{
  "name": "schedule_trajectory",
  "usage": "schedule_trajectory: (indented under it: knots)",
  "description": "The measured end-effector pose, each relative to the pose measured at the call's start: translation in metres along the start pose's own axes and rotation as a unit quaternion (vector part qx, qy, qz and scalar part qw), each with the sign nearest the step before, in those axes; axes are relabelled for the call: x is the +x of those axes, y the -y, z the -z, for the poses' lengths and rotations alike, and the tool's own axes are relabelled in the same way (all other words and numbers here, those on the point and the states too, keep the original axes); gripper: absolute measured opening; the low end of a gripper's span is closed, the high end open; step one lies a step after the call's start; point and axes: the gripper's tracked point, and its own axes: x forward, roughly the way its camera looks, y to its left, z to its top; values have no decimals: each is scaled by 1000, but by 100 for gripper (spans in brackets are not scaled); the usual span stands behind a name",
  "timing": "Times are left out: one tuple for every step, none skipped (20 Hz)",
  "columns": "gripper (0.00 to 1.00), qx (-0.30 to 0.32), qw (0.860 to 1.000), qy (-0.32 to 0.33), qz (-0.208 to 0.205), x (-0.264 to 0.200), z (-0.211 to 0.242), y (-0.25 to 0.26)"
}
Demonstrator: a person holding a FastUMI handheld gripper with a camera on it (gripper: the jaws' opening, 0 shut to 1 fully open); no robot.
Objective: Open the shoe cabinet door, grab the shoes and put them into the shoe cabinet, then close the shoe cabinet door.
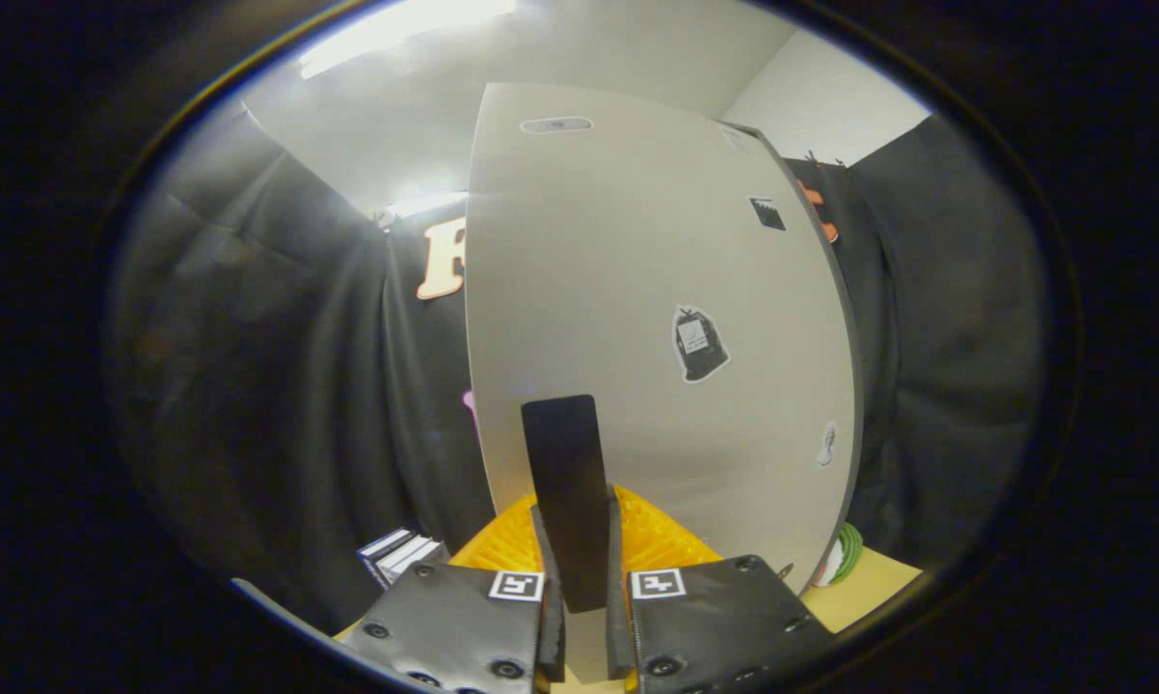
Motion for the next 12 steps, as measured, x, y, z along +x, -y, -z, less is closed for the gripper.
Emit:
schedule_trajectory:
  knots:
    - [18,1,1000,-4,-5,-8,3,2]
    - [17,6,1000,-4,-12,-10,-2,4]
    - [16,7,1000,-5,-18,-10,-2,6]
    - [15,5,1000,-5,-24,-12,-4,7]
    - [14,5,999,-7,-30,-14,-4,9]
    - [14,9,999,-11,-38,-18,-4,10]
    - [14,11,999,-14,-45,-22,-4,11]
    - [14,12,999,-14,-51,-26,-6,13]
    - [14,13,998,-15,-57,-30,-7,15]
    - [14,13,998,-15,-62,-34,-9,18]
    - [14,13,998,-16,-67,-39,-9,21]
    - [14,13,997,-17,-72,-44,-10,24]
